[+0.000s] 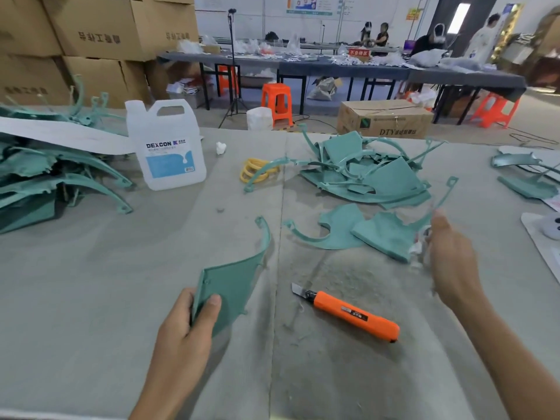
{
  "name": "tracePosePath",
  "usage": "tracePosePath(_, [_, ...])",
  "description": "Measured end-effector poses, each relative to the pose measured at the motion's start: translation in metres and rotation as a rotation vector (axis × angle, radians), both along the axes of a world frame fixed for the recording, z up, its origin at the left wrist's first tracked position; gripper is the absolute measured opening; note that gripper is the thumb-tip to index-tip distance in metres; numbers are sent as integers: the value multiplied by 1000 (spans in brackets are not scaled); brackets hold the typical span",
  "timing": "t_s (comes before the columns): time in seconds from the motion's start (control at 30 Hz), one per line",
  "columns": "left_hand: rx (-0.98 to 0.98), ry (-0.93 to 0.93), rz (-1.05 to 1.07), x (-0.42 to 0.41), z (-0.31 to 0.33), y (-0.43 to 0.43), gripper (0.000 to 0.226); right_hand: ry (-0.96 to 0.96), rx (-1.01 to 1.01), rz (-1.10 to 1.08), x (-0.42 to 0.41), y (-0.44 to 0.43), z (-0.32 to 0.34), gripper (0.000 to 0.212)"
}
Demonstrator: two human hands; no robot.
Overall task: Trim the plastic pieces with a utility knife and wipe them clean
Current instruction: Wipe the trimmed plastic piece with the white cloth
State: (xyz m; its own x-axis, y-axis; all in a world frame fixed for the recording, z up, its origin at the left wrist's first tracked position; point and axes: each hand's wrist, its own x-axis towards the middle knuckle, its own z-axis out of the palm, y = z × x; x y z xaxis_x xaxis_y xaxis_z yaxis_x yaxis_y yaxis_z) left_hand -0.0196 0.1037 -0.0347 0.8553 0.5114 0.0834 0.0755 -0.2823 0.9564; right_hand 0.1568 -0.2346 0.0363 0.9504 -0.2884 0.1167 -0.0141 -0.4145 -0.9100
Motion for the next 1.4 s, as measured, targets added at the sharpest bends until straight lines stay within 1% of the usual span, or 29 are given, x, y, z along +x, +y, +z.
tracePosePath(0.03, [-6, 17, -26, 0, 2, -3, 36, 47, 240, 117, -13, 25, 7, 61])
tracePosePath(0.07, [-14, 16, -52, 0, 5, -8, 28, 78, 451, 284, -29, 51, 11, 40])
tracePosePath(0.1, [-33, 7, -79, 0, 8, -14, 18, 53, 574, 460, -46, 76, 12, 26])
tracePosePath(0.13, [-74, -17, -116, 0, 11, -20, 17, -1, 597, 595, -61, 102, 11, 27])
tracePosePath(0.17, [-128, -52, -145, -1, 13, -24, 26, -65, 559, 680, -74, 125, 10, 33])
tracePosePath(0.23, [-290, -111, -196, -1, 21, -36, 37, -180, 349, 788, -97, 163, -1, 41])
tracePosePath(0.27, [-424, -155, -233, -1, 28, -43, 38, -237, 232, 807, -104, 178, -6, 43])
tracePosePath(0.33, [-768, -230, -273, -1, 42, -52, 48, -351, 46, 779, -118, 202, -14, 44])
tracePosePath(0.4, [-1043, -238, -250, 1, 51, -51, 57, -377, 2, 753, -134, 215, -24, 42])
tracePosePath(0.47, [-1211, -233, -186, 4, 57, -42, 62, -372, 13, 788, -150, 219, -41, 38])
tracePosePath(0.5, [-1222, -222, -160, 6, 60, -38, 58, -369, 18, 815, -155, 218, -47, 37])
tracePosePath(0.57, [-1134, -215, -137, 9, 63, -35, 48, -383, -12, 834, -152, 213, -52, 35])
tracePosePath(0.67, [-1023, -325, -67, 9, 59, -37, 43, -436, -179, 610, -113, 207, -44, 31])
tracePosePath(0.73, [-1024, -366, -85, 5, 58, -38, 41, -326, -179, 471, -87, 202, -32, 30])
tracePosePath(0.77, [-1034, -356, -85, 4, 58, -38, 41, -270, -136, 457, -84, 200, -28, 30])
tracePosePath(0.8, [-1046, -331, -75, 3, 60, -39, 43, -268, -107, 462, -87, 199, -25, 31])
tracePosePath(0.87, [-1091, -276, -55, 5, 63, -40, 49, -421, -168, 558, -111, 206, -26, 34])
tracePosePath(0.93, [-1112, -242, -75, 8, 64, -42, 48, -536, -221, 692, -137, 218, -32, 38])
tracePosePath(1.0, [-1101, -208, -72, 6, 65, -44, 50, -619, -316, 669, -135, 226, -31, 27])
tracePosePath(1.03, [-1093, -205, -64, 4, 65, -44, 54, -661, -425, 580, -122, 226, -26, 20])
tracePosePath(1.07, [-1075, -216, -57, 1, 64, -44, 59, -655, -541, 487, -106, 225, -21, 18])
tracePosePath(1.1, [-1045, -241, -48, -2, 64, -44, 60, -577, -601, 440, -88, 221, -13, 20])
tracePosePath(1.13, [-1005, -270, -40, -4, 63, -44, 60, -470, -600, 402, -70, 215, -7, 23])
tracePosePath(1.17, [-966, -291, -33, -5, 61, -43, 57, -368, -538, 397, -60, 210, -3, 28])
tracePosePath(1.2, [-942, -299, -22, -5, 61, -42, 53, -328, -460, 409, -56, 209, -3, 31])
tracePosePath(1.23, [-934, -294, 4, -3, 61, -41, 48, -356, -375, 423, -62, 211, -2, 29])
tracePosePath(1.3, [-972, -276, 45, 3, 62, -39, 41, -545, -301, 495, -86, 222, -2, 19])
tracePosePath(1.37, [-1021, -320, 72, 9, 65, -36, 41, -722, -445, 594, -102, 224, -11, 12])
tracePosePath(1.4, [-995, -370, 112, 10, 66, -33, 39, -710, -492, 565, -100, 223, -15, 11])
